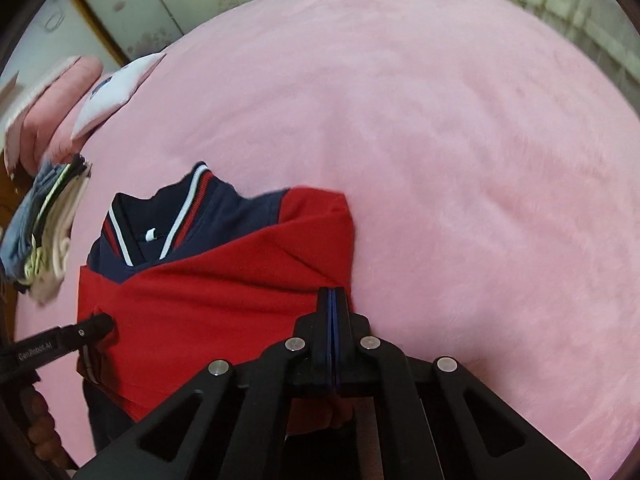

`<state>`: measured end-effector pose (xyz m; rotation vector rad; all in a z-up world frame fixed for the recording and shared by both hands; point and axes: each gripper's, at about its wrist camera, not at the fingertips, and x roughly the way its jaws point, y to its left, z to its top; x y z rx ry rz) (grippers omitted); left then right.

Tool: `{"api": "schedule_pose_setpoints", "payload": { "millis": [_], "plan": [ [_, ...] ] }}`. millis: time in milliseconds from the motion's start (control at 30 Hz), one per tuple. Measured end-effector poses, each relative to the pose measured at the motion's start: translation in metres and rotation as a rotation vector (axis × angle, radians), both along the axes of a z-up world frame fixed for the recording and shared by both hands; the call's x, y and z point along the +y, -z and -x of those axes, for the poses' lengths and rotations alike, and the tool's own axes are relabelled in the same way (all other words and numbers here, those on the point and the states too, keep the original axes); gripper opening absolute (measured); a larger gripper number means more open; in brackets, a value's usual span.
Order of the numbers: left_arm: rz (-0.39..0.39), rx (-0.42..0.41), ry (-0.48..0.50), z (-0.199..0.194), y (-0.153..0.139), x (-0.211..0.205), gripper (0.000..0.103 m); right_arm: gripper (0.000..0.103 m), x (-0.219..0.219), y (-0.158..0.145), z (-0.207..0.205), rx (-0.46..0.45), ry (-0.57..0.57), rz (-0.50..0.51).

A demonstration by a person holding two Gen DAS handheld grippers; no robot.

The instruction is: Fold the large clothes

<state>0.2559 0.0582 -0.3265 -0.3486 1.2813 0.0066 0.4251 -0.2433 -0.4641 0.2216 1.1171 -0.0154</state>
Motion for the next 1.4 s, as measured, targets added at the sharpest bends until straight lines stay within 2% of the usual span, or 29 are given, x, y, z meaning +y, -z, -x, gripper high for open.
{"api": "schedule_pose_setpoints", "payload": {
  "millis": [67,133,200,267,333,400,467,500,533,567,667,800,900,967,1033,1067,1133,1167,1233,1300,1333,1400],
  "plan": [
    [-0.024,-0.031,0.018,0.0,-0.01,-0.002,0.018,0.0,0.001,-0.01,0.001,-0.061,0.025,-0.008],
    [-0.051,-0.093,0.052,0.001,-0.022,-0.008,0.018,0.0,0.004,-0.018,-0.003,-0.093,-0.001,-0.114],
    [-0.063,-0.125,0.071,-0.002,-0.029,-0.012,0.018,0.0,0.014,-0.013,-0.011,-0.062,-0.067,-0.197],
    [-0.078,-0.113,0.076,-0.011,-0.025,-0.016,0.018,0.0,0.037,-0.003,-0.022,-0.002,-0.171,-0.233],
    [-0.096,-0.087,0.071,-0.017,-0.018,-0.017,0.018,0.0,0.056,0.005,-0.029,0.034,-0.243,-0.232],
    [-0.131,-0.055,0.064,-0.017,-0.012,-0.007,0.018,0.0,0.065,0.009,-0.033,0.038,-0.257,-0.179],
    [-0.165,-0.051,0.039,-0.017,-0.009,0.0,0.018,0.0,0.065,0.01,-0.034,0.019,-0.223,-0.15],
    [-0.177,-0.045,0.026,-0.017,-0.006,0.003,0.018,0.0,0.058,0.011,-0.036,0.01,-0.168,-0.117],
    [-0.168,-0.038,0.013,-0.015,-0.005,0.01,0.02,0.0,0.049,0.011,-0.037,0.007,-0.126,-0.093],
    [-0.114,-0.032,-0.005,-0.014,-0.002,0.019,0.02,0.0,0.041,0.013,-0.038,0.007,-0.084,-0.074],
    [-0.036,-0.033,-0.056,-0.012,-0.002,0.032,0.02,0.0,0.014,0.017,-0.036,0.003,0.021,-0.158],
    [-0.05,-0.043,-0.047,-0.006,-0.01,0.027,0.02,0.0,0.008,-0.001,-0.025,-0.051,0.066,-0.101],
    [0.003,-0.045,0.019,0.005,-0.019,0.011,0.02,0.0,0.008,-0.009,-0.012,-0.055,0.037,-0.271],
    [0.02,-0.034,0.069,0.013,-0.02,0.0,0.02,0.0,0.019,-0.008,-0.007,-0.004,-0.028,-0.315],
    [-0.011,-0.015,0.105,0.02,-0.017,-0.009,0.02,0.0,0.032,-0.004,-0.001,0.037,-0.097,-0.287],
    [-0.032,-0.009,0.114,0.026,-0.015,-0.013,0.02,0.0,0.038,0.0,0.003,0.056,-0.118,-0.241],
    [-0.057,0.009,0.116,0.032,-0.01,-0.011,0.02,0.0,0.036,0.007,0.013,0.083,-0.11,-0.165],
    [-0.063,0.011,0.113,0.033,-0.009,-0.007,0.02,0.0,0.03,0.008,0.017,0.08,-0.091,-0.176],
    [-0.091,0.018,0.108,0.037,-0.007,0.0,0.02,0.0,0.014,0.006,0.025,0.062,-0.016,-0.194],
    [-0.144,0.036,0.098,0.041,-0.004,0.009,0.02,0.0,0.002,-0.001,0.03,0.052,0.077,-0.071],
    [-0.151,0.042,0.09,0.042,-0.003,0.016,0.02,0.0,-0.004,-0.003,0.032,0.045,0.117,-0.038],
    [-0.112,0.04,0.073,0.046,-0.004,0.027,0.02,0.0,-0.02,-0.007,0.037,0.059,0.224,-0.025]
  ]
}}
